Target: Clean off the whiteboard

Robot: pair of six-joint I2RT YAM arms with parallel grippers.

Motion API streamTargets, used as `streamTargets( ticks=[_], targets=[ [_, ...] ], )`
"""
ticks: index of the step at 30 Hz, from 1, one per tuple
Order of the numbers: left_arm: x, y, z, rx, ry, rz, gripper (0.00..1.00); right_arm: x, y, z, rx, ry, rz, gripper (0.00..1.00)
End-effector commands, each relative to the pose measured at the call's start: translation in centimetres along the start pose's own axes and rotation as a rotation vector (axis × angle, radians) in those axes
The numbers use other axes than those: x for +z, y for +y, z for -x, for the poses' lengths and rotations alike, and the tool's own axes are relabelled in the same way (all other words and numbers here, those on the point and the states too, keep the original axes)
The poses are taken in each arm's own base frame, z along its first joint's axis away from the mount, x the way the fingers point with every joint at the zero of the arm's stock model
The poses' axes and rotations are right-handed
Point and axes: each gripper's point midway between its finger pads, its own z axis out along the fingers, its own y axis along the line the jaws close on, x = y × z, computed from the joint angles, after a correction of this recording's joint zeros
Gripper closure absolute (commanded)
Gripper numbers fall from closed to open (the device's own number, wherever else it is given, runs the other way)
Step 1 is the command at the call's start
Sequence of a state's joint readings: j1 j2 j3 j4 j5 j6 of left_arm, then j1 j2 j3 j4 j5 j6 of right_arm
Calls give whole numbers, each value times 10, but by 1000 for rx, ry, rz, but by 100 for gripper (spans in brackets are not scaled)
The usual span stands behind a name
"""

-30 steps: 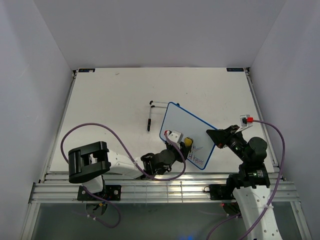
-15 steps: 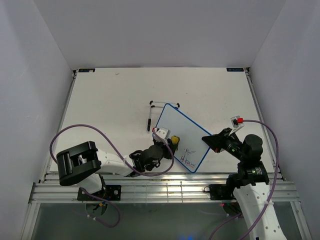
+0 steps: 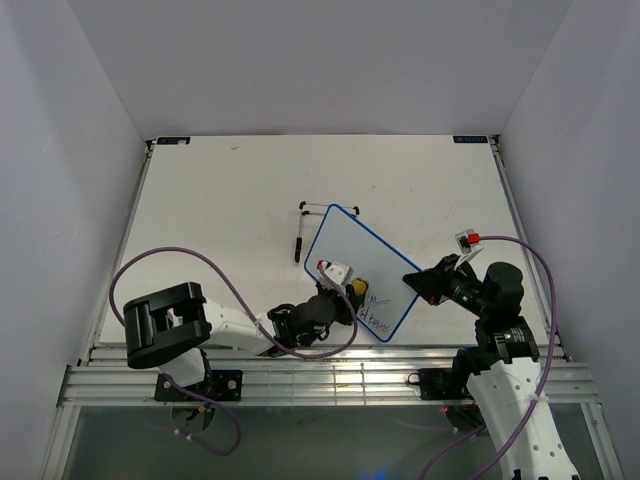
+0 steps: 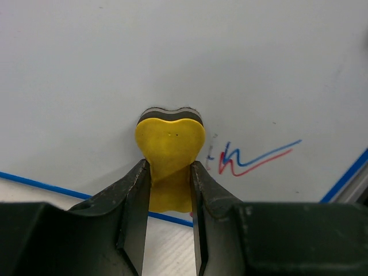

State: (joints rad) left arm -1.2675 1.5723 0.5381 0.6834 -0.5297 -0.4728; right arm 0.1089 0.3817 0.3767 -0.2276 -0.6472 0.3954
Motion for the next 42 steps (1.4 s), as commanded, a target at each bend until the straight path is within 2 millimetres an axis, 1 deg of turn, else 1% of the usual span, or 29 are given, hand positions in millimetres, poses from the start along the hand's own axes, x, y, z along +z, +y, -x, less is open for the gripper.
streamTargets(
  ticks=[1, 2, 3, 5, 6, 8, 9, 13, 16, 19, 20, 23, 25, 26, 27, 29, 30, 32, 33, 35, 36, 39, 40, 42],
  targets=[
    [-3, -37, 0, 3, 21, -116, 100, -3, 10, -7, 5, 57, 35, 92],
    [-2, -42, 1, 2, 19, -122, 100, -3, 10, -6, 12, 56, 33, 92],
    [-3, -48, -3, 10, 23, -135, 100, -3, 10, -4, 17, 53, 31, 92],
    [-2, -54, -4, 18, 21, -138, 100, -3, 12, -3, 30, 48, 36, 92],
    [0, -62, -5, 23, 23, -151, 100, -3, 14, -3, 43, 47, 44, 92],
    [2, -71, -5, 27, 23, -165, 100, -2, 15, -3, 61, 45, 48, 92],
    [3, -81, -4, 33, 19, -182, 100, -2, 18, -2, 78, 44, 57, 92],
    [6, -105, 0, 55, 7, -222, 100, -2, 22, -2, 110, 23, 84, 92],
    [9, -117, 3, 63, 3, -230, 100, -2, 24, -1, 115, 17, 90, 92],
    [11, -115, 2, 70, 16, -208, 100, -3, 26, 0, 115, 16, 89, 92],
    [11, -113, 3, 65, 17, -193, 100, -3, 26, 0, 117, 21, 86, 92],
    [13, -94, 1, 78, 22, -104, 100, -4, 26, 0, 108, 24, 87, 92],
    [15, -78, 4, 60, 28, -61, 100, -4, 26, -3, 110, 31, 88, 92],
    [13, -67, -2, 43, 44, -43, 100, -4, 26, -3, 111, 34, 92, 92],
    [14, -55, 4, 24, 40, -21, 100, -4, 27, -4, 110, 35, 96, 92],
    [13, -40, 4, 6, 43, 3, 100, -4, 28, -5, 110, 38, 102, 92],
    [12, -28, 5, -4, 41, 27, 100, -4, 29, -6, 112, 45, 110, 92],
    [11, -13, 4, -18, 45, 52, 100, -4, 30, -8, 111, 50, 123, 92],
    [10, 1, 3, -40, 49, 78, 100, -5, 32, -9, 120, 60, 134, 92],
    [9, 12, 0, -54, 58, 93, 100, -5, 34, -10, 121, 63, 151, 92],
    [9, 21, -4, -55, 65, 112, 100, -5, 36, -11, 124, 67, 161, 92],
    [9, 27, -4, -62, 58, 117, 100, -5, 38, -10, 138, 60, 169, 92],
    [8, 30, -8, -51, 63, 116, 100, -5, 38, -9, 148, 56, 169, 92],
    [8, 30, -10, -50, 56, 105, 100, -5, 40, -7, 160, 49, 175, 92]
  ],
)
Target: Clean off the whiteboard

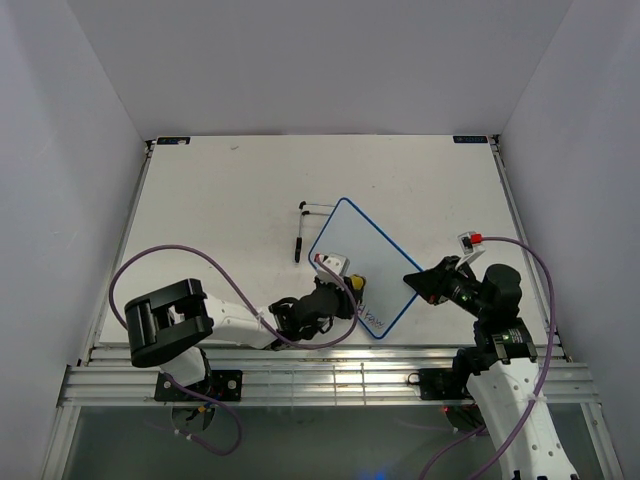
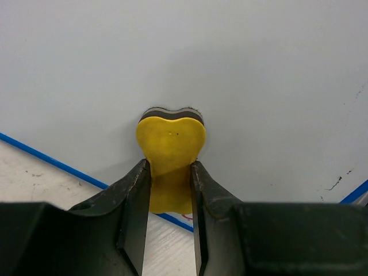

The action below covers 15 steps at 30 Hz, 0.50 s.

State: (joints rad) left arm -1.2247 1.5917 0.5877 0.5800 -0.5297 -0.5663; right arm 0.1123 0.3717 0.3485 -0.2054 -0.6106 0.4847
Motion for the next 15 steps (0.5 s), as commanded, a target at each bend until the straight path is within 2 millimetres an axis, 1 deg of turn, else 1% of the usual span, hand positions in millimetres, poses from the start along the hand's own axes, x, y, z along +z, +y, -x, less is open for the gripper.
streamTargets(
  ticks=[1, 3, 5, 7, 8, 9, 11, 12, 14, 15],
  targets=[
    [-2, 20, -12, 24, 22, 34, 100, -9, 46, -8, 88, 74, 207, 92],
    [-3, 15, -13, 20, 10, -8, 100, -10, 54, -6, 126, 71, 244, 92],
    [-7, 13, -19, 35, 6, -32, 100, -11, 57, -4, 154, 70, 257, 92],
    [-9, 8, -20, 45, 0, -51, 100, -11, 57, -2, 165, 65, 248, 92],
    [-10, 3, -18, 63, -16, -69, 100, -11, 58, -1, 174, 62, 241, 92],
    [-13, -4, -23, 77, -13, -87, 100, -11, 57, 1, 180, 56, 232, 92],
    [-14, -13, -23, 91, -23, -103, 100, -11, 57, 2, 188, 51, 225, 92],
    [-18, -20, -28, 105, -18, -121, 100, -11, 56, 2, 196, 48, 215, 92],
    [-21, -28, -31, 108, -15, -145, 100, -11, 56, 2, 206, 47, 215, 92],
    [-25, -33, -36, 111, -5, -163, 100, -12, 57, 2, 221, 48, 218, 92]
  ],
)
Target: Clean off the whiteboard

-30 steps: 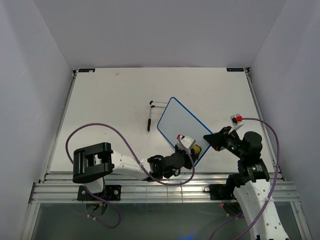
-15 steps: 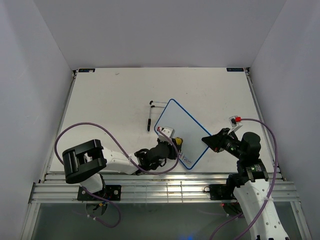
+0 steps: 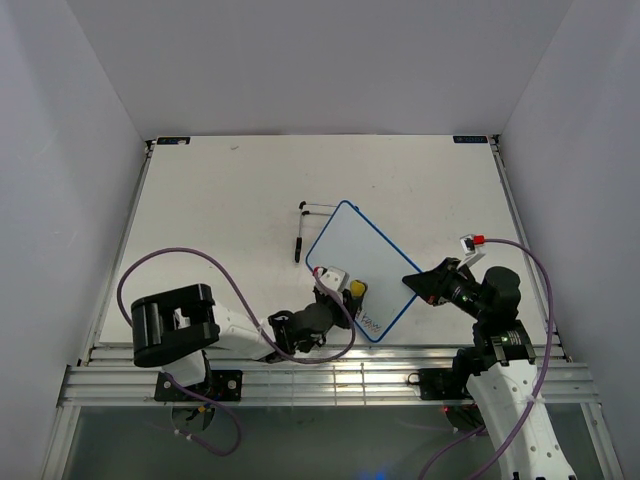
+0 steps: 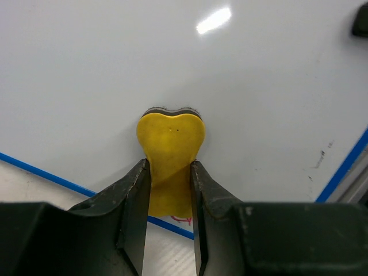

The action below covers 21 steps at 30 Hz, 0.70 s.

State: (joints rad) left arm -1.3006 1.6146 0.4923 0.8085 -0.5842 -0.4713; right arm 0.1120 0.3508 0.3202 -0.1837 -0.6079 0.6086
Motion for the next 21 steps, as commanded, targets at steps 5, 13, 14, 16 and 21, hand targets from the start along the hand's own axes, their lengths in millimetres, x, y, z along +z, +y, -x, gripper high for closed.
streamTargets(
  ticks=[5, 13, 14, 16, 21],
  targets=[
    [-28, -58, -36, 58, 88, -190, 100, -12, 59, 0, 134, 68, 235, 92],
    [-38, -47, -42, 38, 94, -161, 100, -15, 70, 5, 141, 65, 264, 92],
    [-37, -39, -35, 4, 87, -147, 100, -16, 71, 5, 142, 68, 266, 92],
    [-43, -21, -40, 3, 94, -125, 100, -17, 73, 7, 141, 62, 270, 92],
    [-45, 15, -34, -10, 65, -51, 100, -20, 80, 11, 169, 45, 295, 92]
  ],
)
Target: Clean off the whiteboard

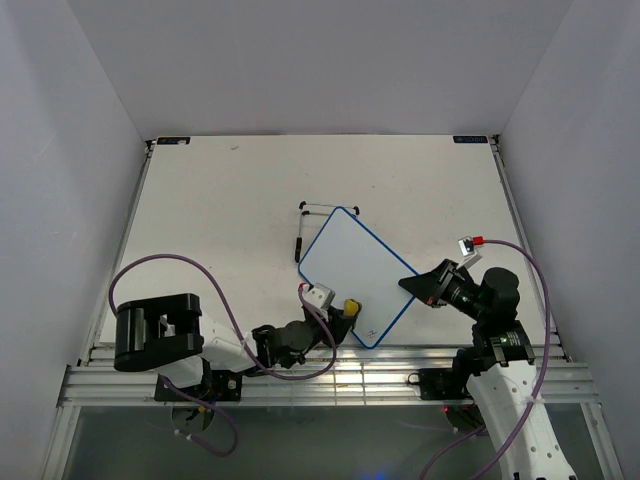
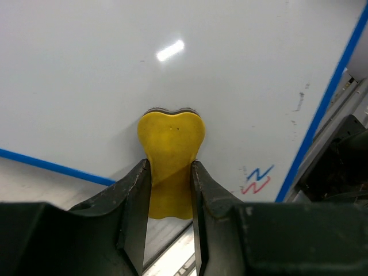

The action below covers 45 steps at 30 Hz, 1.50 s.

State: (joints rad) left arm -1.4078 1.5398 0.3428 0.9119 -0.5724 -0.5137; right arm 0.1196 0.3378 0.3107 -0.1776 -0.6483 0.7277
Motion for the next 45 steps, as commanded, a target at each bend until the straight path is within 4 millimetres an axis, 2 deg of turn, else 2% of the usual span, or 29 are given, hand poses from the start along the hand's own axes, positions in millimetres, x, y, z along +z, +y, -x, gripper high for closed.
streamTargets(
  ticks=[1, 7, 11, 12, 15, 16, 18, 19, 21, 22, 26, 30, 32, 35, 39, 40, 43, 44, 45],
  targets=[
    [-6, 34, -10, 17, 38, 74, 100, -16, 71, 9, 59, 32, 252, 92],
    [-12, 51, 2, 58, 0, 125, 100, -22, 83, 16, 50, 21, 256, 92],
    [-11, 44, 3, 70, 9, 91, 100, -23, 86, 18, 36, 21, 261, 92],
    [-7, 37, 5, 72, 9, 71, 100, -23, 86, 17, 38, 22, 260, 92],
    [-2, 17, -6, 94, 43, 13, 100, -22, 84, 17, 41, 19, 261, 92],
    [0, -1, -5, 101, 41, -26, 100, -23, 85, 16, 43, 18, 264, 92],
    [4, -17, -16, 120, 64, -60, 100, -23, 85, 17, 43, 13, 264, 92],
    [6, -34, -15, 116, 60, -94, 100, -23, 86, 17, 45, 13, 265, 92],
    [7, -49, -22, 124, 77, -131, 100, -24, 88, 19, 41, 8, 268, 92],
    [7, -64, -22, 124, 73, -161, 100, -25, 89, 19, 39, 6, 271, 92],
    [5, -94, -21, 144, 66, -234, 100, -26, 91, 21, 35, 0, 266, 92],
    [0, -116, -19, 137, 63, -291, 100, -25, 87, 22, 54, -13, 246, 92],
    [1, -121, -18, 145, 59, -294, 100, -25, 85, 24, 68, -29, 233, 92],
    [1, -118, -22, 146, 66, -274, 100, -27, 86, 29, 74, -55, 210, 92],
    [0, -99, -16, 159, 58, -185, 100, -28, 84, 31, 53, -65, 178, 92],
    [-1, -96, -7, 145, 39, -166, 100, -28, 82, 32, 39, -73, 168, 92],
    [-6, -87, -1, 129, 38, -128, 100, -27, 77, 30, 36, -71, 151, 92],
    [-7, -82, 7, 116, 23, -102, 100, -26, 74, 29, 37, -68, 147, 92],
    [-6, -71, 7, 124, 39, -66, 100, -26, 75, 29, 33, -71, 148, 92]
  ],
)
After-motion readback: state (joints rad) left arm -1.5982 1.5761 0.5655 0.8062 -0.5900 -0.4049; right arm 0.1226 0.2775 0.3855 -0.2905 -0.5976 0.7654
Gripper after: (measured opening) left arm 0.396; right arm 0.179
